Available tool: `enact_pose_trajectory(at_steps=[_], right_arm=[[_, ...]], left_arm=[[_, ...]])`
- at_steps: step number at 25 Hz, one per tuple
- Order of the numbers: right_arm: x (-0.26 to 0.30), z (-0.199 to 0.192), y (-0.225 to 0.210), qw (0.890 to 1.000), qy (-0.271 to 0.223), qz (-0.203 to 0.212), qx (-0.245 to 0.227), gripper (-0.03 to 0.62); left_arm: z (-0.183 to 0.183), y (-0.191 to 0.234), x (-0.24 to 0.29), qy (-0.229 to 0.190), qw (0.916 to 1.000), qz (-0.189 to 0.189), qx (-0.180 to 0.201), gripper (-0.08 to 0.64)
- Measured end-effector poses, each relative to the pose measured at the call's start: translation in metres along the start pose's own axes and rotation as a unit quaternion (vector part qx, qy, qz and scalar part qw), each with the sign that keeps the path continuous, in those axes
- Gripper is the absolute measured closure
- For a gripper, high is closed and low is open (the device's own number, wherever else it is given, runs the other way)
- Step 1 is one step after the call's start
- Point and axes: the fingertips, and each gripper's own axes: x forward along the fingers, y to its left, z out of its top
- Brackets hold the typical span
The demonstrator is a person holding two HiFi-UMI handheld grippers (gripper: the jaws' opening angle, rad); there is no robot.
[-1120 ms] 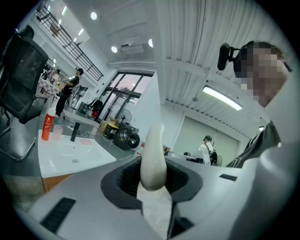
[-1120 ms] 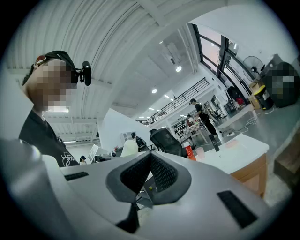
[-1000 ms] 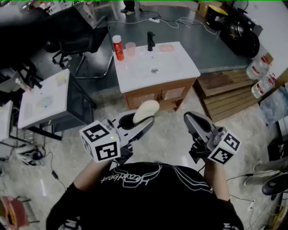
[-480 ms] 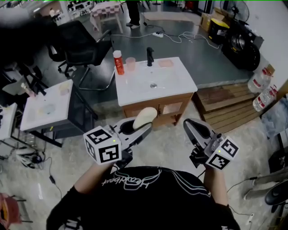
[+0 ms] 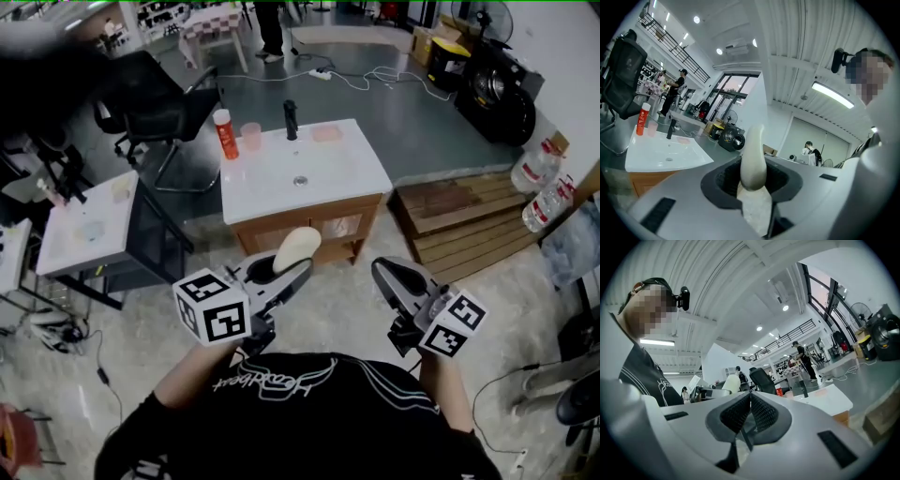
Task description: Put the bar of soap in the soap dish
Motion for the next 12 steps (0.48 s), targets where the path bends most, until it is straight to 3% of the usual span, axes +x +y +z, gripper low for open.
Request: enact_pose_trajectory(at_steps=[6,12], right_arm=[[-0.04,0.008,-0.012,1.0,-0.009,-0.014,-0.003,0.565],[-0.053,0.004,-0.023,1.0,-0.008,-0.026,0.008,0.565]], left_arm=[[-0.006,-0.03,0.02,-0.003,0.9999,-0.007,0.011,0.433],[-0.013,-0.036,0.035,0.022,0.999,-0.01,0.037,0.433]])
